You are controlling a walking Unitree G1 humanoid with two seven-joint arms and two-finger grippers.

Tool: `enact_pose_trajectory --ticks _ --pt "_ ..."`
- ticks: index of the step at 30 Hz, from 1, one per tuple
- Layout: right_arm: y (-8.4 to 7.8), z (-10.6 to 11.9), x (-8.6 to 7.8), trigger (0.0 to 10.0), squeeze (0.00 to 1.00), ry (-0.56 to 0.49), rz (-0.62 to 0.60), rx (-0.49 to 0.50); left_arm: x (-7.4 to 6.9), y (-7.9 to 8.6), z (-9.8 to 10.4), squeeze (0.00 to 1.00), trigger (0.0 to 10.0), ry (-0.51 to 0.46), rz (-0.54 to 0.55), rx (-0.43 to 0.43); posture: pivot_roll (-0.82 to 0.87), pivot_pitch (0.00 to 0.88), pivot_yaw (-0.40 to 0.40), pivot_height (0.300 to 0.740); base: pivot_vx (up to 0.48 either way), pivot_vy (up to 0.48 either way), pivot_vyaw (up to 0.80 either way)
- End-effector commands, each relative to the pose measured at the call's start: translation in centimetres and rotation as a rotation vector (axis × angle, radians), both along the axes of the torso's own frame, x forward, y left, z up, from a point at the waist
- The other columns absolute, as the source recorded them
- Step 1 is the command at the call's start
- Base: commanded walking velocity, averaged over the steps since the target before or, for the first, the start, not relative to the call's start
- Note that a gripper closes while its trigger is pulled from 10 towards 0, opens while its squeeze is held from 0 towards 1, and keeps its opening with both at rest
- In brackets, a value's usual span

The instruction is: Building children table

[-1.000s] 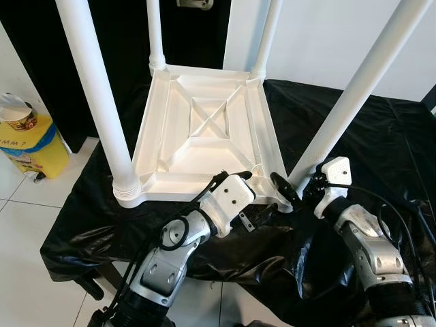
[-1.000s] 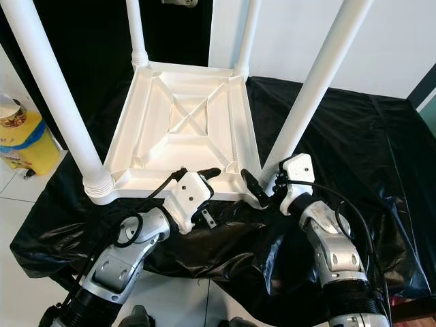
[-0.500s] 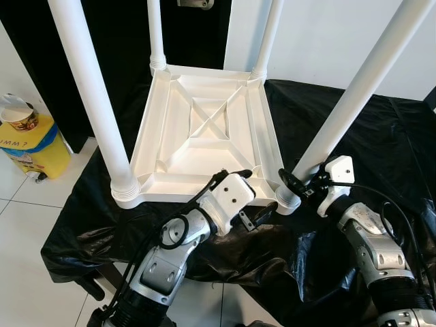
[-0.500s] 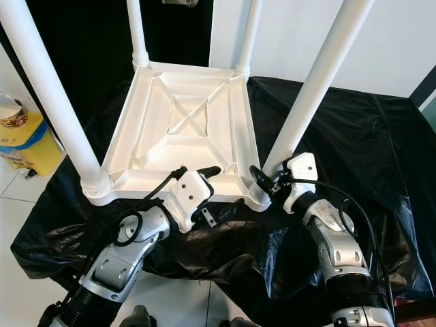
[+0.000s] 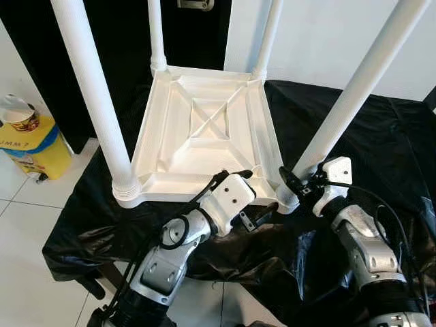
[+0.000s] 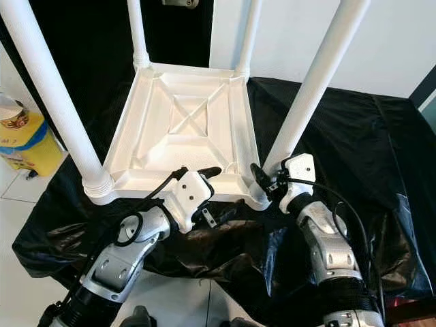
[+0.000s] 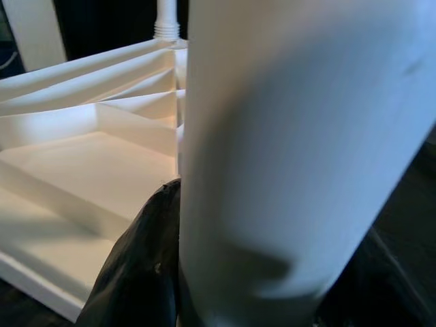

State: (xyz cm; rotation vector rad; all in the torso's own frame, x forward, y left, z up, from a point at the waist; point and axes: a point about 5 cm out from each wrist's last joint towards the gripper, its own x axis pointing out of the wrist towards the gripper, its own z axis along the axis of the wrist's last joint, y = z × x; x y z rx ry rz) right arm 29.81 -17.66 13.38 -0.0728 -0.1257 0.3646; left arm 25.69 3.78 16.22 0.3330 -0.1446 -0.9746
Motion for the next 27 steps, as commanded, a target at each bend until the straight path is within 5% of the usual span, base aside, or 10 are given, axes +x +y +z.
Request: enact_pose_trajectory --ticks 1,6,13,27 --pt "-1.1 -1.0 -0.2 10.0 0.0 0.048 -0.081 -0.034 -0.1 -0.2 -0.2 0.0 10.0 0.003 0.008 -0.004 0.12 0.061 -0.116 0.74 0.0 0.0 0.0" --pt "-1.1 -1.2 -0.3 10.0 0.0 0.06 -0.15 -0.013 -0.2 -0.3 -0.2 0.0 10.0 0.003 0.009 -0.004 0.13 0.06 -0.122 0.74 0.0 0.0 0.0" --pt "0.9 -2.1 -1.2 10.0 0.0 0.094 -0.348 0.059 -0.2 -0.3 -0.3 0.0 10.0 0.005 0.017 -0.01 0.14 0.055 -0.135 0.74 0.0 0.0 0.0" --pt "2.1 -2.0 -1.8 10.0 0.0 0.1 -0.459 0.089 -0.3 -0.3 -0.3 0.0 10.0 0.005 0.017 -0.008 0.14 0.051 -0.133 0.74 0.0 0.0 0.0"
